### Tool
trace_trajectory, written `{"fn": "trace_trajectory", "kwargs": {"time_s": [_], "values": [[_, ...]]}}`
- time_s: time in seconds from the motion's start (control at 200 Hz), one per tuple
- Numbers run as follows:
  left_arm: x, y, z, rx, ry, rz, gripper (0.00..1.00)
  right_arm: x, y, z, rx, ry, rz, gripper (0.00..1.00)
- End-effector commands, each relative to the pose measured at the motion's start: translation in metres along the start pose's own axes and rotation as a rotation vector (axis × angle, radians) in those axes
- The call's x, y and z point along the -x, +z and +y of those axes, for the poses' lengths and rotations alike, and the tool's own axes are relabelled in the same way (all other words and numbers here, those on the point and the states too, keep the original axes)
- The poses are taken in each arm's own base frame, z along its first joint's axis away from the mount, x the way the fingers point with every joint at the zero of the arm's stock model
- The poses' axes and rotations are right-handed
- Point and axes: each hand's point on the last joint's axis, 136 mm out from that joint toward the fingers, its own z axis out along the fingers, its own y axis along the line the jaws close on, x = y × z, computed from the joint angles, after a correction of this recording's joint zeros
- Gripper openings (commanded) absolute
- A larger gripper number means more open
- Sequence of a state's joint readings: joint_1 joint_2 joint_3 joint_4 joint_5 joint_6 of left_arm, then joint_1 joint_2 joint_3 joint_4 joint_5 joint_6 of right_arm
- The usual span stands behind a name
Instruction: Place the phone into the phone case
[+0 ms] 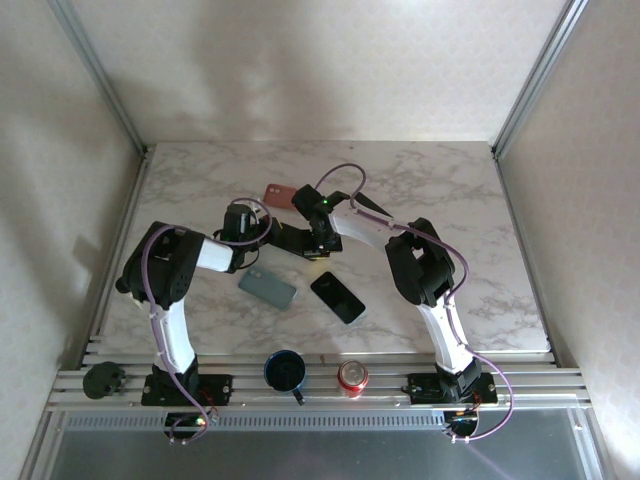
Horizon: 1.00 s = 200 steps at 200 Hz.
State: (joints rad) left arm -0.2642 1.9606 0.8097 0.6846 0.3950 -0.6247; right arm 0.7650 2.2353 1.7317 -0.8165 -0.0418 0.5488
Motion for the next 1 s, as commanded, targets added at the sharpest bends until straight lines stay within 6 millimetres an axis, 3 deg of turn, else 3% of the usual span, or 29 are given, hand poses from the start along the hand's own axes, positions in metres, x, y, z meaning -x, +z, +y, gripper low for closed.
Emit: {"fn": "trace_trajectory", "kwargs": {"time_s": [0.0, 0.22, 0.626, 0.996], "values": [[-0.094, 0.001, 0.028, 0.079, -0.071, 0.289, 0.00, -0.107, 0.141, -0.044, -0.175, -0.052, 0.338, 0.00], [-0.098, 0.002, 0.024, 0.066, -0.070, 0.305, 0.00, -0.118, 0.140, -0.042, -0.177, -0.055, 0.354, 0.00], [-0.126, 0.000, 0.024, 0.050, -0.071, 0.392, 0.00, -0.125, 0.134, -0.041, -0.184, -0.025, 0.340, 0.00], [-0.126, 0.004, 0.021, 0.046, -0.075, 0.386, 0.00, -0.136, 0.146, -0.041, -0.167, -0.035, 0.397, 0.00]]}}
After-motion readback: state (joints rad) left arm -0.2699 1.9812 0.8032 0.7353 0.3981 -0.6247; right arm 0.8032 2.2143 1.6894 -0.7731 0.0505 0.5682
